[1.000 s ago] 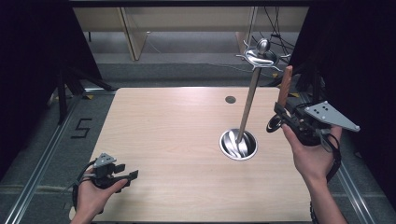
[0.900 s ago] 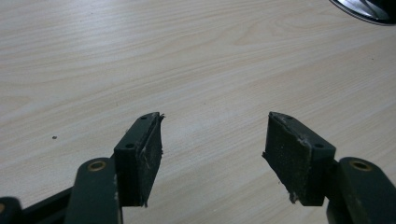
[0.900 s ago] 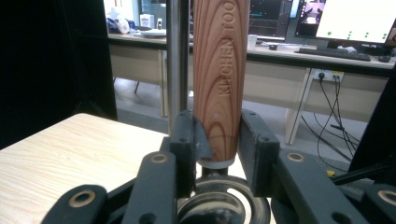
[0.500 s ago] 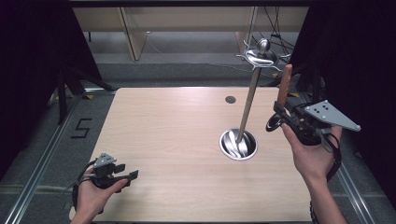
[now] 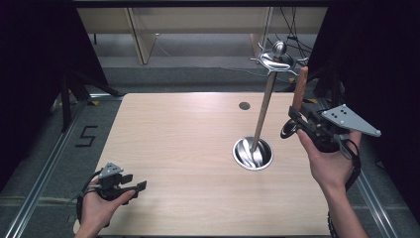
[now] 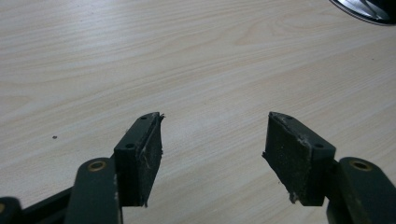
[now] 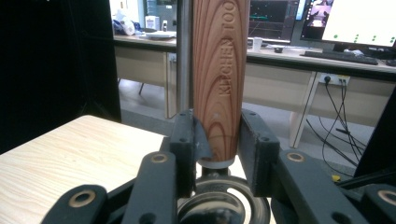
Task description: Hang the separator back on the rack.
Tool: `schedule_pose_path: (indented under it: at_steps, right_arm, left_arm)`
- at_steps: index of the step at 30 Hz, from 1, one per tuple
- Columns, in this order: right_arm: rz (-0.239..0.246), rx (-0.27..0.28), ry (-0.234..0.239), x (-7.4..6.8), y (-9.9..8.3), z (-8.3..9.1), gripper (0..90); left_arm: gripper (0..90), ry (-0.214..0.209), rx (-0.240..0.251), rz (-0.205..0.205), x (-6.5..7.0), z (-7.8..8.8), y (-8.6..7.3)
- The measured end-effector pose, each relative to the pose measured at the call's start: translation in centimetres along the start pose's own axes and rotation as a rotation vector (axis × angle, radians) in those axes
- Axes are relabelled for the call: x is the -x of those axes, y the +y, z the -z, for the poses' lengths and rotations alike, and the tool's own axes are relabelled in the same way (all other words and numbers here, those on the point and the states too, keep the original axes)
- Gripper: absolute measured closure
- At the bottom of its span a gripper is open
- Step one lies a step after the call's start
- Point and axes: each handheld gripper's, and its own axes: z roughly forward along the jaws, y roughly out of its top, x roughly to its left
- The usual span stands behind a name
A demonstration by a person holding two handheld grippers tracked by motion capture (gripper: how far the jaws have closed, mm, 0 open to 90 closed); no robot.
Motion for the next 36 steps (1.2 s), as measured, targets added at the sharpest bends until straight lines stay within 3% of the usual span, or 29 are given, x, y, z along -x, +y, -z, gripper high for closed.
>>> schedule_pose_path:
  at_steps: [15,20,23,26,27,28,36]
  right_arm:
    - [0.010,-0.008,0.008,-0.2,0.1,-0.5,69.9]
    - [-0.009,-0.012,0.004,-0.3,0.1,-0.6,69.9]
    - [0.024,0.001,0.009,0.0,0.2,-0.8,69.9]
    - [0.005,-0.015,0.009,-0.2,0.1,-0.9,69.9]
    - [0.019,-0.008,0.010,-0.1,0.1,-1.0,69.9]
    - [-0.001,-0.016,0.008,-0.2,0.1,-1.0,69.9]
    - [0.006,-0.007,0.006,-0.1,0.2,-1.3,69.9]
  left_arm:
    - [35.7,-0.007,-0.008,0.002,0.0,0.0,0.0]
    - [35.7,-0.006,-0.008,0.006,0.0,0.1,0.0]
    - [35.7,-0.007,-0.007,0.005,0.0,0.0,0.0]
    - [35.7,-0.005,-0.006,0.005,0.0,0.0,0.0]
    - [35.7,-0.002,-0.006,0.005,0.0,0.0,0.0]
    - [35.7,-0.007,-0.007,0.006,0.0,0.0,0.0]
    - [35.7,-0.006,-0.004,0.007,0.0,0.0,0.0]
